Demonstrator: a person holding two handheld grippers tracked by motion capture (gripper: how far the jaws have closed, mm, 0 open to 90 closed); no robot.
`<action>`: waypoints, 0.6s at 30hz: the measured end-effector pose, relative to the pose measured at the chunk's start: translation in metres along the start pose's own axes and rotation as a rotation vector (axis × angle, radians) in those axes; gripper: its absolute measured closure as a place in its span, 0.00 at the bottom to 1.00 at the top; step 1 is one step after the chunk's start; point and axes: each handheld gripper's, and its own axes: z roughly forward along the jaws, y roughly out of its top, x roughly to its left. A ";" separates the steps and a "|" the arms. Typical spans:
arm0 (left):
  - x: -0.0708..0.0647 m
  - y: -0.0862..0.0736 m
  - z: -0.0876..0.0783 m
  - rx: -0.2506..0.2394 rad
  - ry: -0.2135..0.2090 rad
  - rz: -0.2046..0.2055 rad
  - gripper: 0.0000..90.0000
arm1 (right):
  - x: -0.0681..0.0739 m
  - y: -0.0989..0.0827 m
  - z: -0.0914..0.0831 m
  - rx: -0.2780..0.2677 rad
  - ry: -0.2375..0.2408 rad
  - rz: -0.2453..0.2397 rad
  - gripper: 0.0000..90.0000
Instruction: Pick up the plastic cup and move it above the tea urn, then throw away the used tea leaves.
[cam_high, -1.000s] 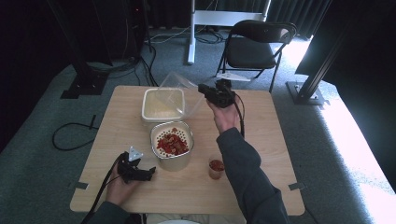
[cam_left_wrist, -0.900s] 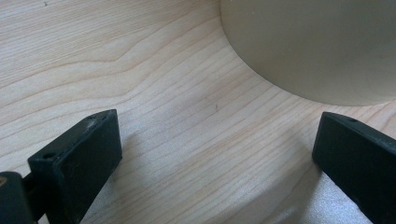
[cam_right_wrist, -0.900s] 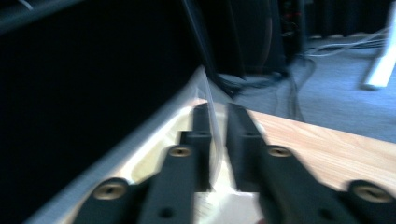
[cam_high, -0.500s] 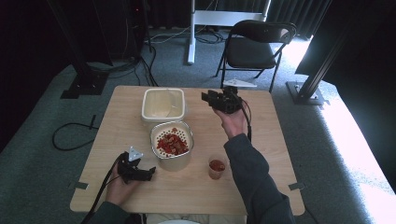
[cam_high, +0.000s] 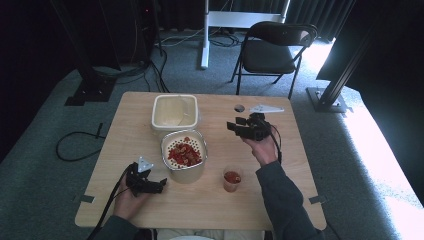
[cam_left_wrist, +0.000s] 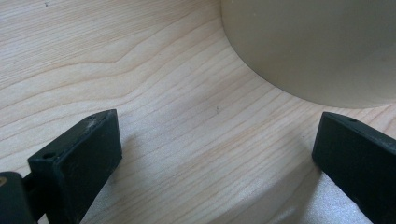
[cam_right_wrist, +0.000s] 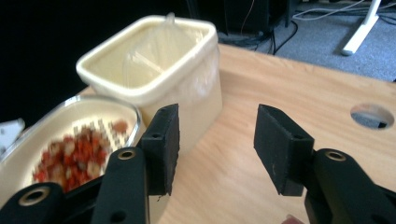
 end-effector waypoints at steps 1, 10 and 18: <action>0.000 0.000 0.000 0.000 0.000 0.000 0.02 | 0.000 0.000 0.000 0.000 0.000 0.000 0.55; 0.000 0.001 0.001 -0.001 -0.002 0.002 0.02 | -0.003 -0.054 -0.036 0.022 -0.024 -0.026 0.42; 0.006 0.000 -0.003 -0.047 0.004 -0.006 0.29 | -0.002 -0.089 -0.066 -0.013 -0.045 -0.047 0.32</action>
